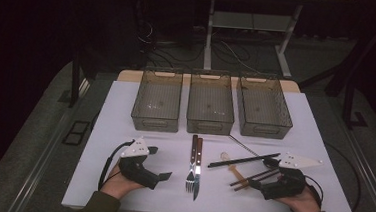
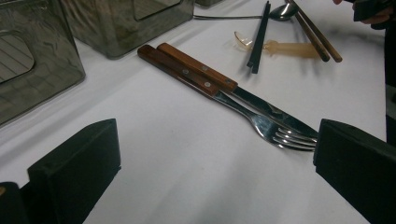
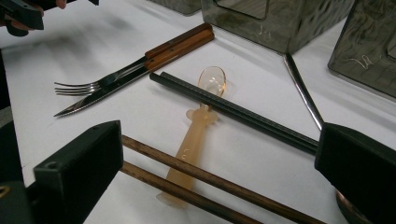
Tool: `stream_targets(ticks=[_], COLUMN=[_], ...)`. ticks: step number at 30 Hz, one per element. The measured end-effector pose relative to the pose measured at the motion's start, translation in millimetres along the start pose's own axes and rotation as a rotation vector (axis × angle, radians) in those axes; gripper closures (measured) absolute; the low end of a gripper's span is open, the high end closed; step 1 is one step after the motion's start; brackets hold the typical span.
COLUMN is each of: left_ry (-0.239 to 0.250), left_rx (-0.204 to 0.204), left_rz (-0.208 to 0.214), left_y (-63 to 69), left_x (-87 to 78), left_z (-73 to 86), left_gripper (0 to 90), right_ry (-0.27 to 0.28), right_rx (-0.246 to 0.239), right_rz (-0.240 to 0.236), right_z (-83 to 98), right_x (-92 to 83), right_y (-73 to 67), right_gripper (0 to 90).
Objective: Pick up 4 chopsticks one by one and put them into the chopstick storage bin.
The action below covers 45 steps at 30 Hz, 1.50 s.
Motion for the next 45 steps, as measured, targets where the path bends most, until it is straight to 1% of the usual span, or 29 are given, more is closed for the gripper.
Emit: stream_targets(ticks=[2,4,5,9,10,11,12,13,14,16,17,18,19,20,21,23,25,28,29,30,32,33,35,37,40,42,43,44,45], left_ry=[-0.001,0.002,0.000,0.005,0.006,0.006,0.004,0.001,0.001,-0.001,-0.001,-0.001,0.002,0.000,-0.003,-0.001,0.003,0.005,0.008,0.012,0.015,0.012,0.007,0.005,0.007,0.007,0.006,0.006,0.008], left_rx=[0.000,-0.005,-0.004,-0.019,-0.018,-0.017,-0.014,-0.011,-0.011,-0.014,-0.017,-0.019,-0.021,-0.017,-0.018,-0.017,-0.015,-0.015,-0.020,-0.027,-0.031,-0.028,-0.028,-0.031,-0.030,-0.031,-0.030,-0.030,-0.030], left_rz=[-0.001,-0.002,-0.001,0.006,0.005,0.005,0.006,0.005,0.005,0.004,0.004,0.002,0.002,0.002,0.001,0.001,-0.009,-0.014,-0.015,-0.015,-0.014,-0.011,-0.007,-0.009,-0.006,-0.004,-0.002,-0.002,0.000], left_y=[0.2,0.1,-0.4,-0.6,-0.6,0.0,0.2,0.5,0.5,0.3,0.4,0.2,0.1,-0.1,0.1,0.9,0.2,-1.1,-1.6,-2.2,-1.9,-0.7,1.2,1.1,1.5,1.6,1.5,1.5,1.9], left_x=[0.5,1.2,1.3,1.4,1.4,1.2,0.9,0.6,0.6,0.9,1.1,0.9,0.8,0.7,0.4,-0.9,-3.0,-6.1,-6.6,-6.5,-5.4,-4.6,-4.7,-5.1,-5.1,-5.1,-5.3,-5.3,-5.2], left_z=[0.1,0.2,0.6,1.1,0.4,0.1,0.2,1.0,1.0,1.3,1.4,1.4,1.3,1.7,2.0,2.2,2.0,2.9,2.8,2.3,2.1,2.1,3.2,3.8,3.6,3.5,3.4,3.4,3.2], left_gripper=[0.0,0.0,0.0,0.0,0.0,0.0,0.0,0.0,0.0,0.0,0.0,0.0,0.0,0.0,0.0,0.0,0.0,0.0,0.0,0.0,0.0,0.0,0.0,0.0,0.0,0.0,0.0,0.0,0.0], right_ry=[-0.001,0.000,0.000,-0.004,-0.010,-0.008,-0.008,-0.010,-0.009,-0.014,-0.024,-0.024,-0.028,-0.032,-0.051,-0.064,-0.079,-0.087,-0.087,-0.115,-0.134,-0.151,-0.176,-0.184,-0.244,-0.255,-0.271,-0.271,-0.284], right_rx=[0.001,0.006,0.009,0.013,0.017,0.007,0.007,0.004,-0.001,0.004,-0.008,-0.008,-0.009,-0.009,-0.020,-0.037,-0.042,-0.057,-0.057,-0.071,-0.073,-0.083,-0.104,-0.108,-0.139,-0.143,-0.150,-0.150,-0.162], right_rz=[0.000,-0.015,-0.021,-0.036,-0.039,-0.044,-0.044,-0.062,-0.067,-0.071,-0.093,-0.093,-0.100,-0.107,-0.128,-0.142,-0.159,-0.197,-0.197,-0.218,-0.233,-0.245,-0.262,-0.268,-0.283,-0.285,-0.289,-0.289,-0.287], right_z=[0.2,-0.4,-0.8,-1.4,-0.8,-1.2,-1.2,-1.8,-2.2,-2.3,-2.4,-2.4,-2.1,-1.7,0.0,1.2,1.7,0.5,0.5,4.0,7.2,9.2,11.7,12.8,19.6,20.2,21.8,21.8,23.6], right_x=[-0.2,-0.4,-0.6,-1.4,-2.3,-5.3,-5.3,-8.0,-8.9,-9.6,-10.7,-10.7,-11.0,-11.0,-11.8,-12.9,-14.1,-15.0,-15.0,-13.7,-12.9,-12.3,-10.3,-8.8,-0.2,0.7,4.7,4.7,7.4], right_y=[0.3,0.9,0.8,1.0,0.6,-0.5,-0.5,-2.3,-3.0,-4.2,-6.0,-6.0,-6.9,-7.7,-11.5,-15.0,-18.5,-24.3,-24.3,-27.9,-30.6,-32.9,-36.5,-38.0,-45.1,-46.0,-48.4,-48.4,-50.3], right_gripper=[1.0,1.3,4.3,7.0,10.8,14.7,14.7,20.0,22.5,24.4,31.8,31.8,34.7,39.0,45.9,53.8,61.6,73.3,73.3,79.9,85.9,88.8,89.5,89.6,89.6,89.6,89.6,89.6,89.6])
Point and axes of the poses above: each handheld gripper's, and its own axes: x roughly forward along the jaws, z roughly out of its underside, y roughly to its right, the point moved 8 cm from there along x, roughly forward along the jaws, and after that the axes turned 1 degree about x, right-handed, at the moved point
